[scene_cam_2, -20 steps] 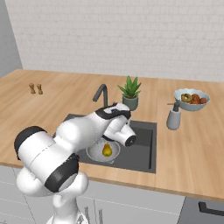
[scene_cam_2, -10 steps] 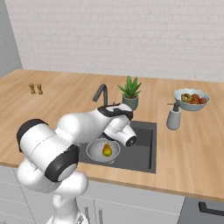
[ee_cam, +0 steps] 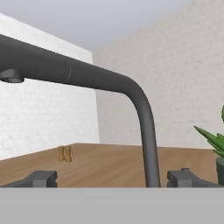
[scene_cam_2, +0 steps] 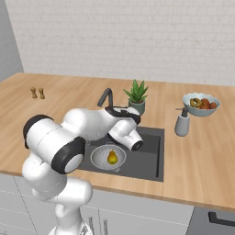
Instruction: Put the colander in the sink, put the pear in the colander, and turn on the sink faucet and pour water over the colander.
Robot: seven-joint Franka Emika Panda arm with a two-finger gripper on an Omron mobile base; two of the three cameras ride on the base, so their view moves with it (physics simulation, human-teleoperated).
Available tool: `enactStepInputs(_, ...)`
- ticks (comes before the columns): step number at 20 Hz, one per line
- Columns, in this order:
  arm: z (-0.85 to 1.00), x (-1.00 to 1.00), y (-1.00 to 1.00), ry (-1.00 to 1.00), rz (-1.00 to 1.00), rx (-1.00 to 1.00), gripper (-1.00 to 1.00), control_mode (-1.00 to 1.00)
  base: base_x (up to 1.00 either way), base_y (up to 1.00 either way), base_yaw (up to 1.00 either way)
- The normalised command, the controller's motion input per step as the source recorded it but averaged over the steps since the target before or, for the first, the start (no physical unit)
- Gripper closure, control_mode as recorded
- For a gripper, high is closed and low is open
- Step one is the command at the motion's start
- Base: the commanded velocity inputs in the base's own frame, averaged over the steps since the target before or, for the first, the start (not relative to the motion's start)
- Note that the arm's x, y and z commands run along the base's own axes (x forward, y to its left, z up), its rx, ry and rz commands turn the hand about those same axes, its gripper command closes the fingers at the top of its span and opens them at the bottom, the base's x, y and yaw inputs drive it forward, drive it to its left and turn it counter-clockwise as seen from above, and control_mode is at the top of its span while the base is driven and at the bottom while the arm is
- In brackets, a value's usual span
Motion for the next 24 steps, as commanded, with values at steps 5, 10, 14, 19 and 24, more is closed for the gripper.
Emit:
enactStepInputs(5, -0.07, 0.13, 0.00, 0.00, 0.12, 0.00, -1.00, -1.00, 0.00, 0.00, 0.00)
enactStepInputs(10, -0.01, 0.09, 0.00, -0.01, 0.07, 0.00, -1.00, -1.00, 0.00, 0.00, 0.00)
enactStepInputs(14, -0.09, 0.28, 0.00, 0.00, 0.02, 0.00, -1.00, -1.00, 0.00, 0.00, 0.00)
enactStepInputs(19, -0.18, 0.34, 0.00, 0.00, 0.00, 0.00, -1.00, -1.00, 0.00, 0.00, 0.00)
enactStepInputs(24, -0.29, 0.26, -0.01, 0.00, 0.00, 0.00, -1.00, -1.00, 0.00, 0.00, 0.00)
